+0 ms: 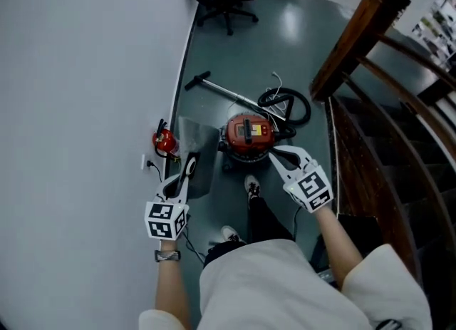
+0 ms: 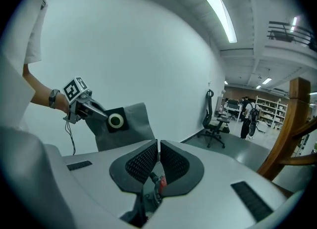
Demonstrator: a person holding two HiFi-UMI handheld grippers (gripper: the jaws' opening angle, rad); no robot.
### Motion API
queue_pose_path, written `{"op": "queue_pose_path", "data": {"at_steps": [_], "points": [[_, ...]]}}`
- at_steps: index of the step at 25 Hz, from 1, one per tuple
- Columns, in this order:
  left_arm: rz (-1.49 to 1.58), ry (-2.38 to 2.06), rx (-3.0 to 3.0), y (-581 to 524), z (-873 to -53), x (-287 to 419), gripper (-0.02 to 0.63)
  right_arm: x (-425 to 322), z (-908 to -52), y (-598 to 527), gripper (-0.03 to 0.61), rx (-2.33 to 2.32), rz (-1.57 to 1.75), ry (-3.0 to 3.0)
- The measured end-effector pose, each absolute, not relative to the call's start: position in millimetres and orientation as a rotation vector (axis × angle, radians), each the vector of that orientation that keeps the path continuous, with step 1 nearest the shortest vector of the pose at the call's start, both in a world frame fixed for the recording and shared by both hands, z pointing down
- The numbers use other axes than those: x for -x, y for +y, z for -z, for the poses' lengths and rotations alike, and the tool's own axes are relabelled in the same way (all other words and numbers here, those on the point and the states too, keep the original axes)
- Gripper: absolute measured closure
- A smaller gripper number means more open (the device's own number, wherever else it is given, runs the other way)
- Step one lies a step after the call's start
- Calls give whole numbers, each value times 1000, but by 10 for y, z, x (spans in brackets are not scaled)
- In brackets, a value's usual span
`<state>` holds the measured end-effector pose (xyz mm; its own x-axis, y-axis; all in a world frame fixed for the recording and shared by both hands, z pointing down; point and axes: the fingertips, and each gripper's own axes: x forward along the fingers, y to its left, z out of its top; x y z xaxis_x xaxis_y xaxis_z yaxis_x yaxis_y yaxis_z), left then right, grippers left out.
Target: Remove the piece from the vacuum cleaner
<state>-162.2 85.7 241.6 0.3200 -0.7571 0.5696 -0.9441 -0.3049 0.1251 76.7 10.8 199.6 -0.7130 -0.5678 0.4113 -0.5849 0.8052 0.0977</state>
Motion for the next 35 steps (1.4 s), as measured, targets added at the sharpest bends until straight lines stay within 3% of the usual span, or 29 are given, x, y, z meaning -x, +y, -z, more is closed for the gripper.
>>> {"op": "queue_pose_path", "data": {"at_steps": [22, 35], "points": [[-432, -1658, -2455, 1298, -649, 1491, 587, -740, -179, 721, 541, -977, 283, -2672], [-321, -1759, -2570, 1553, -12, 1530, 587, -565, 126, 907, 548, -959, 356, -2719]]}}
